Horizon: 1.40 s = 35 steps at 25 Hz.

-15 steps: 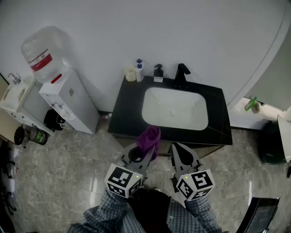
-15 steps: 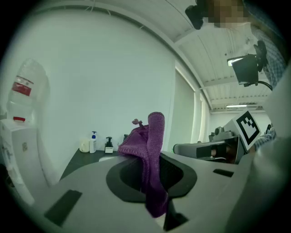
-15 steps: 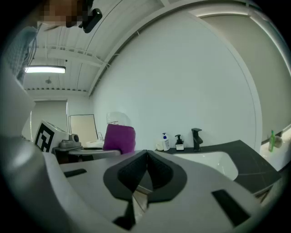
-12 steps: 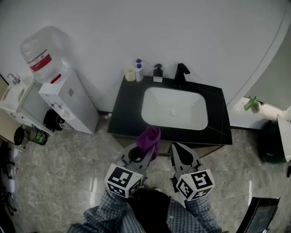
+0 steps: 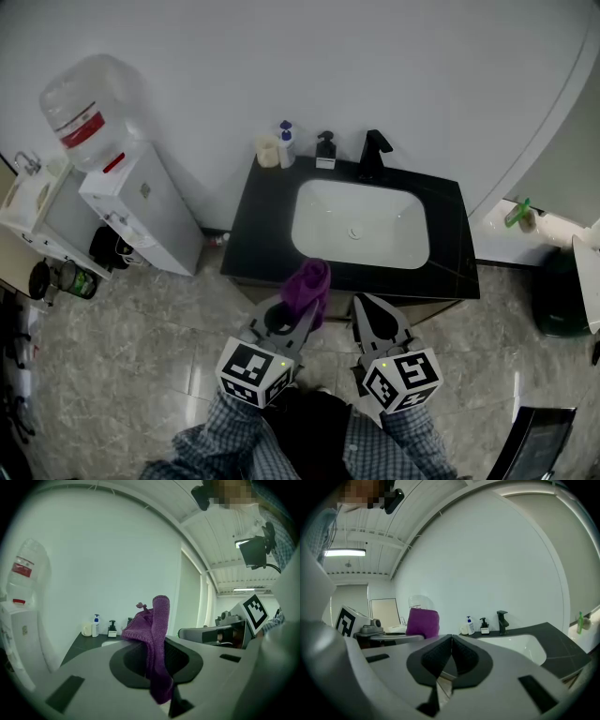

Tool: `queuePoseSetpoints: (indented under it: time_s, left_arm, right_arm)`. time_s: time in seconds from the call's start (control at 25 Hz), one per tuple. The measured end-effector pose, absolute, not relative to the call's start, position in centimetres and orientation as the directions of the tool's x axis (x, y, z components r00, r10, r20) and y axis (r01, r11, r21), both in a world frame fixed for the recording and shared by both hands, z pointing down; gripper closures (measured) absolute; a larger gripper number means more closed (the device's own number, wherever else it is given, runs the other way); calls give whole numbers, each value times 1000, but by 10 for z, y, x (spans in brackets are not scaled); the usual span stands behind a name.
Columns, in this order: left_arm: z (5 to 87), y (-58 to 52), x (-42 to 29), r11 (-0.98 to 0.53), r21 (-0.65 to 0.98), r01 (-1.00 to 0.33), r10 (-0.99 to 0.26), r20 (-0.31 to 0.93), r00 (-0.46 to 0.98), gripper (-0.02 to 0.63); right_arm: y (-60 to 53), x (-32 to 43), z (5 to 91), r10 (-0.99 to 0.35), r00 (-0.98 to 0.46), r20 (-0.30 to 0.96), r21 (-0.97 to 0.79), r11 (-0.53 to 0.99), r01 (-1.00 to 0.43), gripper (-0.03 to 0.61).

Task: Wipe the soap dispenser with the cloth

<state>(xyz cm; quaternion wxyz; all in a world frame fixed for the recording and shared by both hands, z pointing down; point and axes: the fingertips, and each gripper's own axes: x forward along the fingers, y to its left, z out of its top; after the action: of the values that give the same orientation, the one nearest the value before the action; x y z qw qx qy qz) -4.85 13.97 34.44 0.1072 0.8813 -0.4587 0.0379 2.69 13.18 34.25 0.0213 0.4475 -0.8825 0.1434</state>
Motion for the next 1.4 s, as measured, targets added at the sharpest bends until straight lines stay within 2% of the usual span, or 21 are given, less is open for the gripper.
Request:
queuePoseSetpoints:
  time_s: [1.4]
  left_arm:
    - [339, 130, -6, -524, 122, -843, -833, 134, 537, 556]
  right_arm:
    - [123, 81, 344, -774, -613, 159, -230, 575, -786, 560]
